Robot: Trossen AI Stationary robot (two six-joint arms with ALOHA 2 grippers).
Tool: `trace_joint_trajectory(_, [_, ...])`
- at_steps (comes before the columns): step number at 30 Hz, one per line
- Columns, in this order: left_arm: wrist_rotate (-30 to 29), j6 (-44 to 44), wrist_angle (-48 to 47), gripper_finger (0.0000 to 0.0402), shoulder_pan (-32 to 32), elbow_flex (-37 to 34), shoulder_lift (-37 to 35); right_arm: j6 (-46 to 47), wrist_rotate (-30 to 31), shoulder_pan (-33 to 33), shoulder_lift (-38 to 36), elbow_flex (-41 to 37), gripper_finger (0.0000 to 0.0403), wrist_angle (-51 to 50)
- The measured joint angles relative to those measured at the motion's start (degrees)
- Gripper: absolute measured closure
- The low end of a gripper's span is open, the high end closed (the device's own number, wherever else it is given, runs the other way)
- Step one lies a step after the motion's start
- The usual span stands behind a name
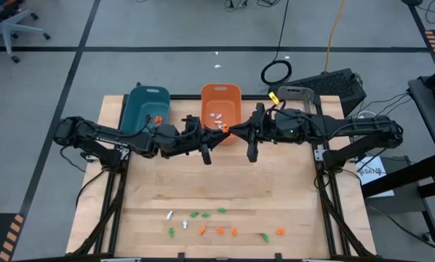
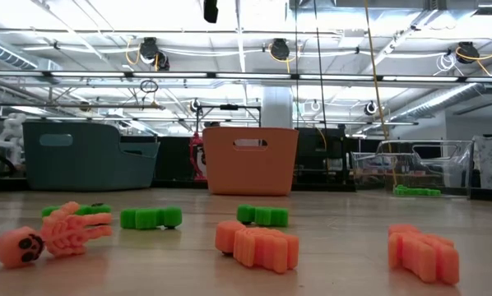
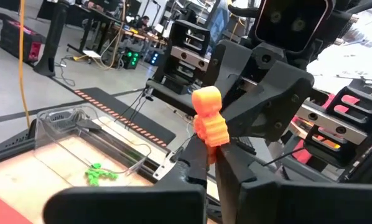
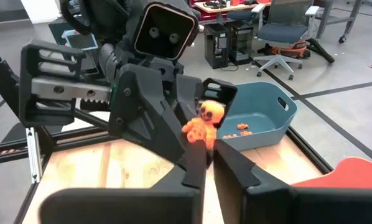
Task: Sort Halloween decoration
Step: Put the orange skeleton toy into the blue bin
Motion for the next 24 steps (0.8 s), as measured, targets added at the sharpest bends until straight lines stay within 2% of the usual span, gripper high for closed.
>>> trace_joint_trajectory(7, [0.17, -0.26, 0.22, 0.0394, 0.07, 0.00, -0.04, 2.74, -0.10, 0.04, -3.98, 0.00, 0.0300, -7.68])
trace_joint_trajectory(12, [1.83, -6.13, 0.24, 0.0394, 0.49, 0.00, -0.17, 3.04, -0.05, 0.04, -7.90, 0.00, 0.0256, -12.10])
trace_joint_trajectory(16, [3.45, -14.44, 0.07, 0.0394, 1.80, 0.00, -0.17, 3.02, 0.05, 0.04, -10.40, 0.00, 0.0241, -15.23])
trace_joint_trajectory(24, [4.40, -27.85, -0.08, 0.0393, 4.41, 0.00, -0.17, 3.02, 0.45, 0.03, -11.78, 0.00, 0.0246, -16.76])
